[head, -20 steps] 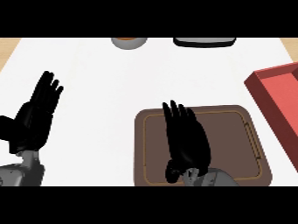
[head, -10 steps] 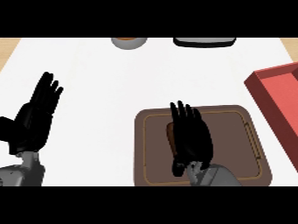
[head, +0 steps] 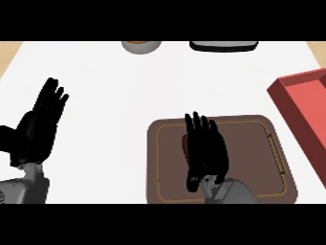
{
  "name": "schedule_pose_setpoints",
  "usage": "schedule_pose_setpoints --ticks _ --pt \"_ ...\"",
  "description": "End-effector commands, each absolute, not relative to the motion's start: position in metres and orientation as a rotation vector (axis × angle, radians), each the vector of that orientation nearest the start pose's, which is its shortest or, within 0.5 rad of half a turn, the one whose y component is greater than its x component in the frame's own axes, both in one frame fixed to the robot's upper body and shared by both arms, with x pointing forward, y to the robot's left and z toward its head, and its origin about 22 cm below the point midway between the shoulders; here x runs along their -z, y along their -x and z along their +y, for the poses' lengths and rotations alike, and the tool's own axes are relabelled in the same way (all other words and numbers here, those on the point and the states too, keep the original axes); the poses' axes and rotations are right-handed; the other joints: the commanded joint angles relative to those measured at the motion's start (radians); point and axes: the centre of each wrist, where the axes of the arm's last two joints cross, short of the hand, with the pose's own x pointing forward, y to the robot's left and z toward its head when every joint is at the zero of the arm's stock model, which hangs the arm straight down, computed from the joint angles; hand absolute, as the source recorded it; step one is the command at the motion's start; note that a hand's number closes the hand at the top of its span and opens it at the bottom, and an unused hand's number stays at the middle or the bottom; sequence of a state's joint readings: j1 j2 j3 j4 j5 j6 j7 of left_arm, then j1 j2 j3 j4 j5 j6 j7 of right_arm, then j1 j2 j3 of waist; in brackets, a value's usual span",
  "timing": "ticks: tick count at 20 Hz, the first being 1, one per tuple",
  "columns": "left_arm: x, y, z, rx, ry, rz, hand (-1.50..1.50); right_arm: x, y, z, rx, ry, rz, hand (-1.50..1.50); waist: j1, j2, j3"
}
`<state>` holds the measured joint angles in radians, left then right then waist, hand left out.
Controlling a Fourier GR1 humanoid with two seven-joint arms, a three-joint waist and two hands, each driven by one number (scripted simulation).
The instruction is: Pick the sweet potato from the tray and place it in the cardboard box
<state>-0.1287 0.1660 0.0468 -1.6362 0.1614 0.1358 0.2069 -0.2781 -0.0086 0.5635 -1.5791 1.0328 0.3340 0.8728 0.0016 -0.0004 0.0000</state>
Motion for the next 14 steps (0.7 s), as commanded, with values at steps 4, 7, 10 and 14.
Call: schedule_pose_setpoints --ticks 4,7,10,14 --pt "-0.057 -0.266 0.258 -0.101 -0.056 -1.554 0.0 -0.037 -0.248 -0.056 -1.165 0.865 -0.952 -1.5 0.004 0.0 0.0" --pt "-0.067 -0.252 0.26 -0.113 -0.056 -1.546 0.0 -0.028 -0.263 -0.085 -1.16 0.852 -0.945 -1.5 0.002 0.0 0.0" --pt "-0.056 -0.262 0.259 -0.108 -0.071 -1.548 0.0 -0.011 -0.257 -0.087 -1.194 0.855 -0.932 -1.5 0.0 0.0 0.0" --pt "-0.056 -0.257 0.267 -0.112 -0.066 -1.534 0.0 -0.021 -0.26 -0.103 -1.177 0.854 -0.946 -1.5 -0.001 0.0 0.0"
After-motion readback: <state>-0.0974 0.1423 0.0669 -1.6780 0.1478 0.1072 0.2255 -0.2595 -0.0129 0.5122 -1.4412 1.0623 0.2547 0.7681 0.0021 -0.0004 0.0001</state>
